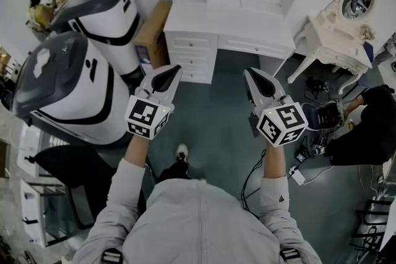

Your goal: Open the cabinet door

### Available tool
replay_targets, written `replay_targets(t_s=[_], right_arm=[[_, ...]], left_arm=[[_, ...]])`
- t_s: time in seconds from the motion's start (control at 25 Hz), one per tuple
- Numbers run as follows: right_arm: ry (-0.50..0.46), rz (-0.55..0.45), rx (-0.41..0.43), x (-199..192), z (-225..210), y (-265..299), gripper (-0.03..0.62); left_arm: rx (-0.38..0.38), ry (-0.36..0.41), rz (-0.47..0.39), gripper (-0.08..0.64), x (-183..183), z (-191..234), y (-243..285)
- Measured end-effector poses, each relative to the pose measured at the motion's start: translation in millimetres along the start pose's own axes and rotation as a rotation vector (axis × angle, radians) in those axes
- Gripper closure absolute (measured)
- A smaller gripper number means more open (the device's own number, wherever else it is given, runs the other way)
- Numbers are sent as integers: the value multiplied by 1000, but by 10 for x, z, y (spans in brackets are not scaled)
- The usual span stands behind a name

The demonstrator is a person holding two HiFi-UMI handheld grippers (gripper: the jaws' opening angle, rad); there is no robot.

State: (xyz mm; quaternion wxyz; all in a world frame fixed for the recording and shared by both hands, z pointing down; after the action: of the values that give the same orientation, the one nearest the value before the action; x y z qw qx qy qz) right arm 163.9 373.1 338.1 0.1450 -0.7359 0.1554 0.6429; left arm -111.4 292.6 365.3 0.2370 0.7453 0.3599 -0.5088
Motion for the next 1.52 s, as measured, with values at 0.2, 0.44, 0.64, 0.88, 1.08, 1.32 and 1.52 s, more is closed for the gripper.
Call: replay_targets(t_s=[0.2,0.44,0.64,0.88,1.08,1.32,1.52], right_arm=[[33,34,19,-81,-158,249,591],[15,35,26,-61,-560,805,591],[87,-10,66,72,-962,1521,591],[96,-2,56,217,-1327,2274,591],[92,6,48,255,-1562,2731,591],[85,9,37,291,-1764,3188,591],[80,6,22,337,-1876,3466,591]], left_arm=[[-4,-9,7,541,-170,141,197],[12,-16,-4,541,-415,593,734],[7,-19,-5,541,-592,1136,1321],[-25,1,-9,541,-685,1755,1947],[-20,-7,-5,541,-812,2158,2296],[-39,-19,2,541,-987,2483,2625],[-60,-23,-4,541,-1072,2715,2849]])
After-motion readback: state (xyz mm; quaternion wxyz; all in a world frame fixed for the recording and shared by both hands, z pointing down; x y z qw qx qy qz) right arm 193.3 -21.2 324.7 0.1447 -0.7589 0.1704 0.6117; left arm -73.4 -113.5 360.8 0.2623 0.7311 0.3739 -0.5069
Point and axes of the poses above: the fingertips, and each gripper's own axes: y forward along the fingers, z to its left, x out of its top, the point moved 10 cm from there along -y, backward along the fingers, and after that the axes turned 8 degrees about y, right-handed, at the moved point
